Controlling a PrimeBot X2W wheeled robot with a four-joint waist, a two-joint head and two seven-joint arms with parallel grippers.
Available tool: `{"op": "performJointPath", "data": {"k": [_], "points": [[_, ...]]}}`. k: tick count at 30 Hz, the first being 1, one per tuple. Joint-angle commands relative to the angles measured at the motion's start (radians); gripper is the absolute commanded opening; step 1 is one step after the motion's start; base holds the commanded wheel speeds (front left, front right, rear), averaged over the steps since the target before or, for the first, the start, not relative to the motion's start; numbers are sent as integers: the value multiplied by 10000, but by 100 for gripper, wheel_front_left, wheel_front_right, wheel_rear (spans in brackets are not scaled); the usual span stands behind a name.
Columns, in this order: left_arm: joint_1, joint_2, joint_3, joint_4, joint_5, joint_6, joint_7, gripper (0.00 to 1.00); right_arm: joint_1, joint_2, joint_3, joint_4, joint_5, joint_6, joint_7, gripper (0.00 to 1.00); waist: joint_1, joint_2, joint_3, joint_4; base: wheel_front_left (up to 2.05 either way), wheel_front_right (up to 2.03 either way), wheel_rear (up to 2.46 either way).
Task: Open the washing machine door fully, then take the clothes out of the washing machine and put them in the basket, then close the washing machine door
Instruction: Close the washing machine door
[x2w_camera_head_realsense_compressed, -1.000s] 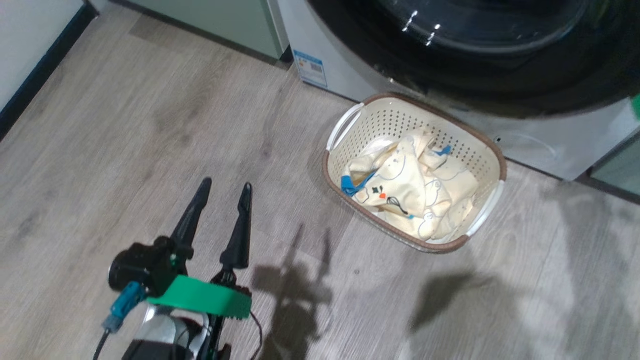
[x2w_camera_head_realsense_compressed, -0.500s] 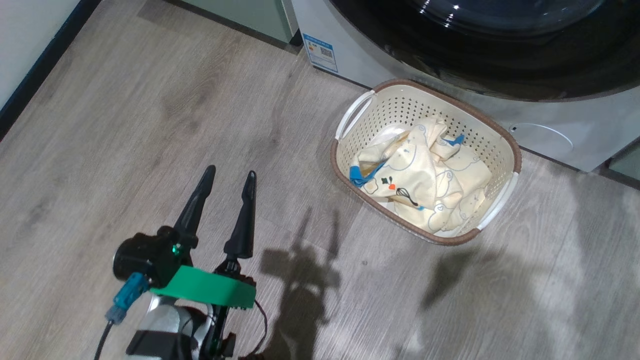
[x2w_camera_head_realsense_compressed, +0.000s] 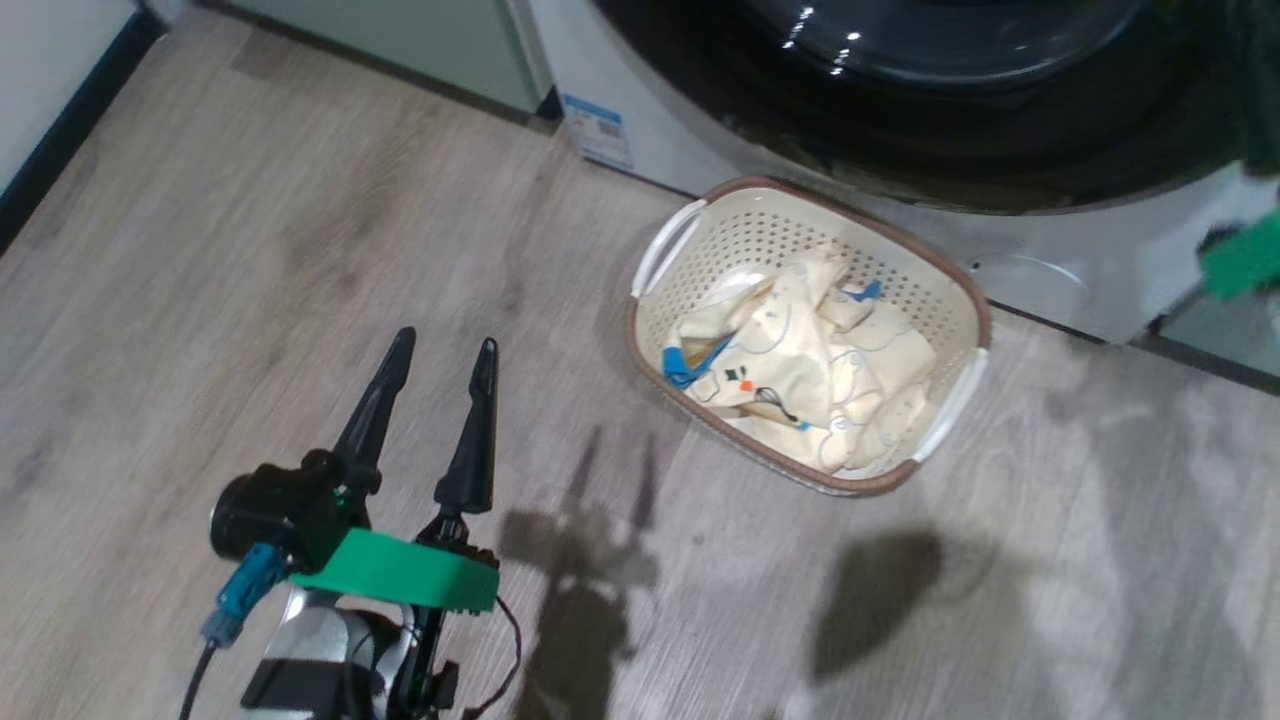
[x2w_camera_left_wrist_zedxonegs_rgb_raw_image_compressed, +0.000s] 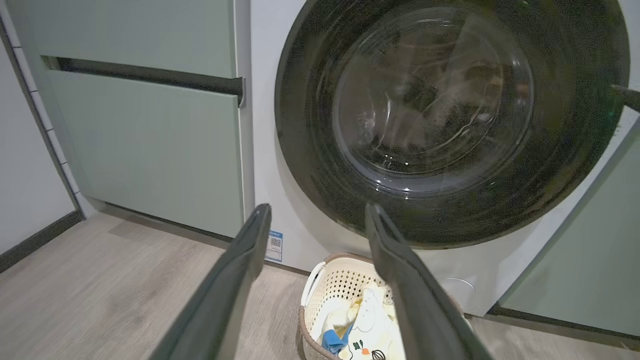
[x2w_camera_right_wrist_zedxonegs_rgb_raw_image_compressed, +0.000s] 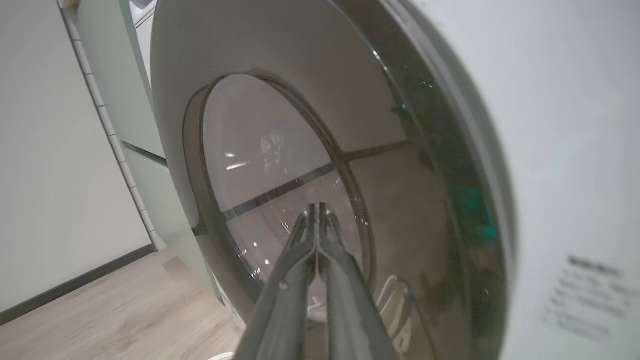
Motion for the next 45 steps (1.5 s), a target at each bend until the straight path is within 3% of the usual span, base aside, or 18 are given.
{"op": "performJointPath", "data": {"k": [1,12,13,15,31,45], "points": [[-110,67,383,-330,93,-7,-62,100,69,154,-37,-405,-21,33,-92,0,1,0,-100,-147,0,0,0],[130,235,466,-244,353,-183,-62,100,3558,901,-1030,-2931,-703,33,-93,0,1,0,-766,-1308,0,0,0],[156,268,462,-229,366,-192,-62,100,3826,1013,-1168,-3138,-782,33,-93,25,1,0,-841,-1411,0,0,0],[255,403,488,-251,405,-201,-32,100,4517,1354,-1448,-3710,-1007,33,-93,100,1,0,-1071,-1742,0,0,0],[1045,790,508,-327,301,-169,725,100,7309,2243,-2004,-4679,-1574,33,-93,100,1,0,-2538,-3044,0,0,0],[1736,926,652,-567,138,42,1107,100,9359,2527,-2246,-5695,-2101,33,-52,100,1,0,-3200,-3756,0,0,0]]}}
